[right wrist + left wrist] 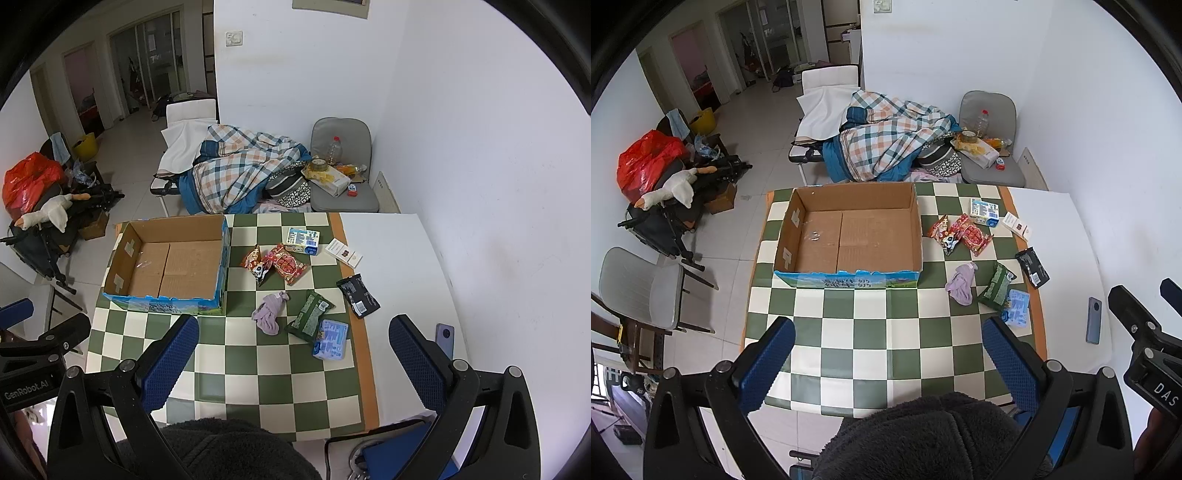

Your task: Organize soft objects

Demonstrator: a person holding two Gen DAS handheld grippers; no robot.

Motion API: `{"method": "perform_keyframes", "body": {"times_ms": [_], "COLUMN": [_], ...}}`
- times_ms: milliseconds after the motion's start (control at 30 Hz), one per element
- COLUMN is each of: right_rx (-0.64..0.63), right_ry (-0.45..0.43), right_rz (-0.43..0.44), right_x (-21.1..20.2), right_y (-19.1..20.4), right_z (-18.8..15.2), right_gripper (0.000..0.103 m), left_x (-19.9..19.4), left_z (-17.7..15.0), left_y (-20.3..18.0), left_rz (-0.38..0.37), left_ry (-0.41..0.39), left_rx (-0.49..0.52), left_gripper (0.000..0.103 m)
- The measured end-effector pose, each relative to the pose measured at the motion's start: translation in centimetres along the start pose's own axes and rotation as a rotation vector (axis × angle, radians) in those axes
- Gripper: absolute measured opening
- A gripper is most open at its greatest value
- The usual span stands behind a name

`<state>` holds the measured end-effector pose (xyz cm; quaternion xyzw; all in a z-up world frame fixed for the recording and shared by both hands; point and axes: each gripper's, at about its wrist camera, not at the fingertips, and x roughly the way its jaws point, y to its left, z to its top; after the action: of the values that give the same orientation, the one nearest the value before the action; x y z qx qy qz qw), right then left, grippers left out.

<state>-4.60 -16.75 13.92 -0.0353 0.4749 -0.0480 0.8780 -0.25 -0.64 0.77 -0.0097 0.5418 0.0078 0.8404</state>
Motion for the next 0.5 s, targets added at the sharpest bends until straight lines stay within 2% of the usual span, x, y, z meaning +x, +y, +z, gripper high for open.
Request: {"method": "perform_keyframes", "body": {"times_ms": [500], "right_rx": [-0.003], "right_ry": [-0.003], "right_rz": [-0.001], "right_x": [0.05], "right_y": [0.23], "right_z": [0.61], "right_gripper": [0.103], "left_x": [-0.1], "left_z": [-0.28], "left_y": [0.0], "left_rz": [-0.001], "left_ry": [-0.001], "left_rx": [-0.005], "left_gripper": [0.103]}}
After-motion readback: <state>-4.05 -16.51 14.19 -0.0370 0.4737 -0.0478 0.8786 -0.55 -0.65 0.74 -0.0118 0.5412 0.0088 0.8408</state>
